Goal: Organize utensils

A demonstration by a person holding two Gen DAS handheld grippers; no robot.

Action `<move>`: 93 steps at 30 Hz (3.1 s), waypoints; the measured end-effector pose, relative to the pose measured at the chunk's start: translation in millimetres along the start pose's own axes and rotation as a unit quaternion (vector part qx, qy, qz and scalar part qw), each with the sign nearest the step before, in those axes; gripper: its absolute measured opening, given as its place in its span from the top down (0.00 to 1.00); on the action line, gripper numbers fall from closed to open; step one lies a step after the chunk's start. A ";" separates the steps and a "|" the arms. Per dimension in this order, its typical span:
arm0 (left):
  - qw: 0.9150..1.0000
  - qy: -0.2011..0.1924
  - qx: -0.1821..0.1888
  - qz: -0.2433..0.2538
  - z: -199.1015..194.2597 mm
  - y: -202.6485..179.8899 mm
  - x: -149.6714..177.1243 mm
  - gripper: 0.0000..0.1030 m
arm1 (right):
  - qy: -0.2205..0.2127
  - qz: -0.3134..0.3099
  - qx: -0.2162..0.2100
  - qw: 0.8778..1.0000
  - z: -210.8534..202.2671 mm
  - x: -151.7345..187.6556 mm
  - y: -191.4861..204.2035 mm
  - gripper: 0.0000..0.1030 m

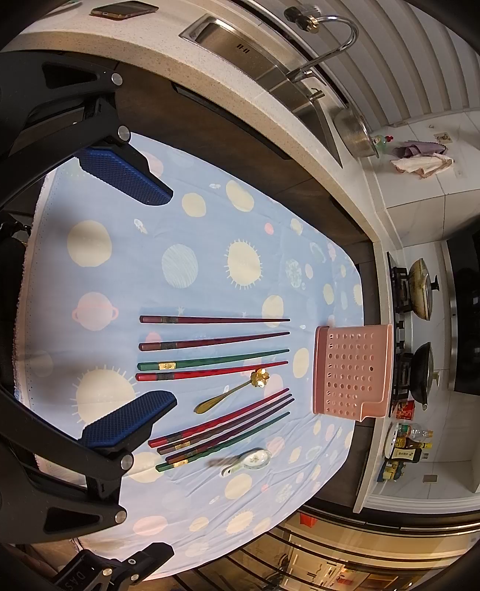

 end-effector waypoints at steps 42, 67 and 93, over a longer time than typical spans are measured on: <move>0.991 0.126 0.050 -0.016 117.7 22.4 6.6 0.54 | 0.068 0.045 -0.032 0.996 80.3 -14.4 -7.1 0.24; 0.983 0.145 0.112 -0.020 117.7 21.9 7.0 0.92 | 0.107 0.097 -0.118 0.982 172.8 -48.8 14.3 0.91; 0.976 0.155 0.145 -0.047 111.1 29.8 7.7 0.93 | 0.083 0.080 -0.117 0.986 139.7 -31.0 13.0 0.92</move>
Point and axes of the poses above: each gripper's, at about its wrist camera, not at the fingertips, and z roughly the way its jaws point, y to its left, x to its underside, the point moved 2 cm from there along z, roughly the way its jaws point, and after that the axes turned 11 degrees about -z, right-handed, at the moved point
